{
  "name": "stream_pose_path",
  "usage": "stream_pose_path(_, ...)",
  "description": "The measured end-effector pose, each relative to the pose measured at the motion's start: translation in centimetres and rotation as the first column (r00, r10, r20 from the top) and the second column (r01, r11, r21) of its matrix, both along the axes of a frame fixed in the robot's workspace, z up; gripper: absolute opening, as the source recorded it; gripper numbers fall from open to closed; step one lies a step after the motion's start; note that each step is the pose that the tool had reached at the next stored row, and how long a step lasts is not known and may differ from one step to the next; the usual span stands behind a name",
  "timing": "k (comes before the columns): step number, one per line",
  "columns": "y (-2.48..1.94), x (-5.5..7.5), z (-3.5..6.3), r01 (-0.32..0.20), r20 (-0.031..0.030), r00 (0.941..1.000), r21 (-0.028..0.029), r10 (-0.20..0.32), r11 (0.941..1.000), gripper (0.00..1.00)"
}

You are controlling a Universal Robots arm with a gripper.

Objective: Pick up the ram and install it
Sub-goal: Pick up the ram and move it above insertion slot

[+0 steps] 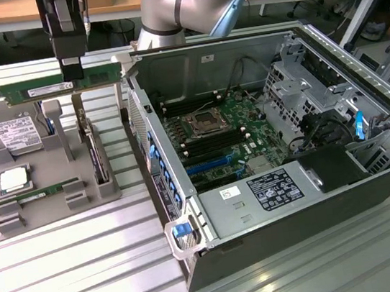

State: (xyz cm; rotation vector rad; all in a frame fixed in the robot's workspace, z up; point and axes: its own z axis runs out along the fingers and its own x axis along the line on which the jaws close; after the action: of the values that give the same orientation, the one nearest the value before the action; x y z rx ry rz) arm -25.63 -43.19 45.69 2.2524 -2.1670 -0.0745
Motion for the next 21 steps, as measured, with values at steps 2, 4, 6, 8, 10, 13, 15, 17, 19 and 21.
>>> stream_pose_path(2,0.0,0.1,-0.02,0.0,-0.0001,1.0,-0.0001,0.0,1.0,0.12)
stream_pose_path(4,0.0,0.3,-0.04,0.0,0.0,1.0,-0.0001,0.0,1.0,0.12)
stream_pose_path(6,0.0,0.5,-0.09,0.0,0.0,1.0,0.0,0.0,1.0,0.12)
stream_pose_path(8,0.0,0.7,-0.11,0.0,0.0,1.0,0.0,0.0,1.0,0.12)
stream_pose_path(10,0.0,0.8,-0.13,0.0,0.0,1.0,0.0,0.0,1.0,0.12)
stream_pose_path(13,0.0,1.2,-0.2,0.0,0.0,1.0,0.0,0.0,1.0,0.12)
stream_pose_path(15,0.0,1.3,-0.22,0.0,0.0,1.0,-0.0001,0.0,1.0,0.12)
stream_pose_path(17,0.0,1.4,-0.24,0.0,0.0,1.0,0.0,0.0,1.0,0.12)
stream_pose_path(19,0.0,1.6,-0.26,0.0,0.0,1.0,-0.0001,0.0,1.0,0.12)
stream_pose_path(21,0.0,1.8,-0.29,0.0,0.0,1.0,0.0,0.0,1.0,0.12)
